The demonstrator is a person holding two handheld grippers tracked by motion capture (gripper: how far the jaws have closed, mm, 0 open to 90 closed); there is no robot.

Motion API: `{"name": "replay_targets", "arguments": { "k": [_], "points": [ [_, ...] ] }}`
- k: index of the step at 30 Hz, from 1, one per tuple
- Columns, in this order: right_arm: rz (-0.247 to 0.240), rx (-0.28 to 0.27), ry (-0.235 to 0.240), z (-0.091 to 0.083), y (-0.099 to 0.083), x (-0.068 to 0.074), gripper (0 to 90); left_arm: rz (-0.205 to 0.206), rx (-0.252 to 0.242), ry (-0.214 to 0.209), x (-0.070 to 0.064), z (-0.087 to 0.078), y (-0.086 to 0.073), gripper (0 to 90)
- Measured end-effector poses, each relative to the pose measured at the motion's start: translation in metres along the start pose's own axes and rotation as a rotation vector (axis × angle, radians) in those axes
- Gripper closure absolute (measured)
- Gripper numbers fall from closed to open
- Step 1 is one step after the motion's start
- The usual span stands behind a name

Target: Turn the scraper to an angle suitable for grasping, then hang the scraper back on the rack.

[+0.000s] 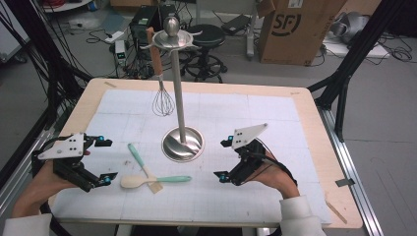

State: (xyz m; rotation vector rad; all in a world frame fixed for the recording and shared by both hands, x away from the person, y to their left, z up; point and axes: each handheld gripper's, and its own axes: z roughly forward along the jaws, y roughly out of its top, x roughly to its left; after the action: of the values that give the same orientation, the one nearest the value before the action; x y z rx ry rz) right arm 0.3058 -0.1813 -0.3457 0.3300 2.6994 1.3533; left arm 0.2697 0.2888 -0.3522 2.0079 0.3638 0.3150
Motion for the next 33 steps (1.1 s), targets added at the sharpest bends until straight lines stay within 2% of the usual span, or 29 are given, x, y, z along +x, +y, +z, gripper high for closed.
{"name": "replay_targets", "arguments": {
  "k": [7,9,13,16,18,20,21,23,26,33],
  "points": [
    [0.023,-0.055,-0.044,-0.020,-0.012,-0.003,0.2,0.000,-0.006,0.002,0.000,-0.002,0.000,1.6],
    [0.030,-0.086,-0.072,-0.028,-0.017,-0.005,0.2,0.002,-0.004,0.002,0.000,-0.002,0.000,1.7],
    [0.057,-0.101,-0.117,-0.044,-0.029,-0.007,0.2,0.001,0.000,-0.001,0.000,-0.001,0.000,1.7],
    [0.091,-0.125,-0.169,-0.058,-0.040,-0.005,0.2,-0.004,-0.002,-0.002,-0.001,0.000,-0.001,1.7],
    [0.101,-0.170,-0.162,-0.066,-0.048,-0.004,0.2,-0.002,0.000,-0.005,0.000,0.001,-0.001,1.7],
    [0.113,-0.162,-0.180,-0.072,-0.052,-0.004,0.2,-0.004,-0.002,-0.001,0.000,0.001,-0.001,1.7],
    [0.118,-0.167,-0.202,-0.077,-0.054,-0.003,0.2,-0.001,-0.001,-0.001,0.001,0.001,-0.001,1.7],
    [0.116,-0.190,-0.206,-0.083,-0.058,-0.002,0.2,-0.004,-0.003,0.000,0.001,0.001,-0.001,1.7],
    [0.143,-0.205,-0.232,-0.090,-0.066,-0.002,0.2,-0.009,-0.004,0.002,0.001,0.001,-0.001,1.7],
    [0.169,-0.223,-0.249,-0.098,-0.075,-0.004,0.2,-0.003,-0.004,0.001,0.001,0.000,-0.002,1.7]
  ]
}}
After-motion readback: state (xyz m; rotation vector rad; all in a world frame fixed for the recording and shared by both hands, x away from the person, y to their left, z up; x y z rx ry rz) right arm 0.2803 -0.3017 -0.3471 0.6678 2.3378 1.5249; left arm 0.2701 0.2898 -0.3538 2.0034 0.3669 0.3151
